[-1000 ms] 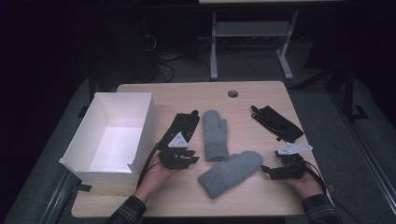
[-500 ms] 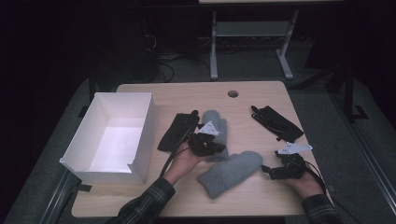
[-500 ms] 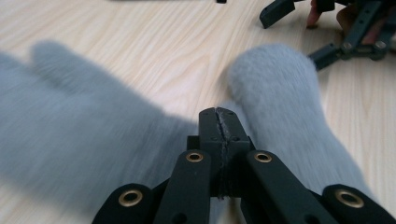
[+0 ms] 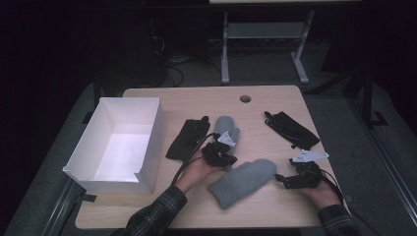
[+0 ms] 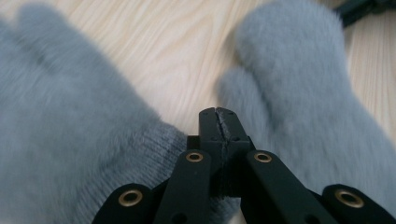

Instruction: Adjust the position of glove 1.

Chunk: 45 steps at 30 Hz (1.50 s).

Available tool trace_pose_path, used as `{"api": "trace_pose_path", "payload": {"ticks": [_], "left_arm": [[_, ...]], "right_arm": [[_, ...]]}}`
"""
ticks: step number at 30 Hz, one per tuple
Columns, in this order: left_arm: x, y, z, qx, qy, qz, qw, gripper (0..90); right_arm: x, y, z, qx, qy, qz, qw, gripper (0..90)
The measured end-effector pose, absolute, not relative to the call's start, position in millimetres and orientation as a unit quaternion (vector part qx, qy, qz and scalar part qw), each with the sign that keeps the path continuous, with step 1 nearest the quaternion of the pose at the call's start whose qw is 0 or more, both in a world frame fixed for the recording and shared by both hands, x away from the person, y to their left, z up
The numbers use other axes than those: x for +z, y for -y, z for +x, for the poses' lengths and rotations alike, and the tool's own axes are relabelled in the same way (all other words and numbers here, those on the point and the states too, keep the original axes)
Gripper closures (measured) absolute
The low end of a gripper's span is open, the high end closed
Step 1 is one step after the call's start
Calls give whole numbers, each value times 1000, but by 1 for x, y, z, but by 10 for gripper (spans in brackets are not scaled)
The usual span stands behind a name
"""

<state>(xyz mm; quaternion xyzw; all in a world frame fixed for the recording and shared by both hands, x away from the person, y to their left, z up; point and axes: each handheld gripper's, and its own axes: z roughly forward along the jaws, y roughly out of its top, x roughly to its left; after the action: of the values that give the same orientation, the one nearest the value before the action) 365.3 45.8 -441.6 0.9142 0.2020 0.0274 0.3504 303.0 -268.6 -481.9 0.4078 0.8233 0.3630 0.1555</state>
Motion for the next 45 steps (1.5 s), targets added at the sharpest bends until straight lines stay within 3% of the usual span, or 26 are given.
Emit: {"api": "trace_pose_path", "payload": {"ticks": [10, 13, 15, 19, 25, 28, 32, 35, 45], "left_arm": [[-438, -75, 356, 44, -211, 919, 329, 895], [-433, -73, 358, 54, -217, 914, 339, 847], [-426, -66, 363, 75, -215, 910, 346, 722], [-422, -53, 377, 102, -223, 903, 354, 610], [-436, -41, 396, 112, -235, 908, 329, 578], [-445, -41, 402, 101, -245, 911, 316, 615], [-449, -43, 406, 92, -250, 912, 313, 787], [-449, -45, 407, 84, -249, 912, 316, 843], [-421, -51, 398, 62, -233, 902, 359, 875]], "right_arm": [[-482, 268, 303, 362, -822, 410, 156, 142], [-482, 268, 303, 362, -822, 410, 157, 142], [-482, 268, 303, 361, -823, 410, 156, 142], [-482, 268, 303, 362, -823, 410, 156, 142], [-482, 268, 303, 362, -823, 410, 156, 142], [-482, 268, 303, 362, -823, 410, 156, 142], [-482, 268, 303, 362, -823, 410, 156, 142], [-482, 268, 303, 362, -823, 410, 156, 142], [-482, 268, 303, 362, -823, 409, 155, 143]]}}
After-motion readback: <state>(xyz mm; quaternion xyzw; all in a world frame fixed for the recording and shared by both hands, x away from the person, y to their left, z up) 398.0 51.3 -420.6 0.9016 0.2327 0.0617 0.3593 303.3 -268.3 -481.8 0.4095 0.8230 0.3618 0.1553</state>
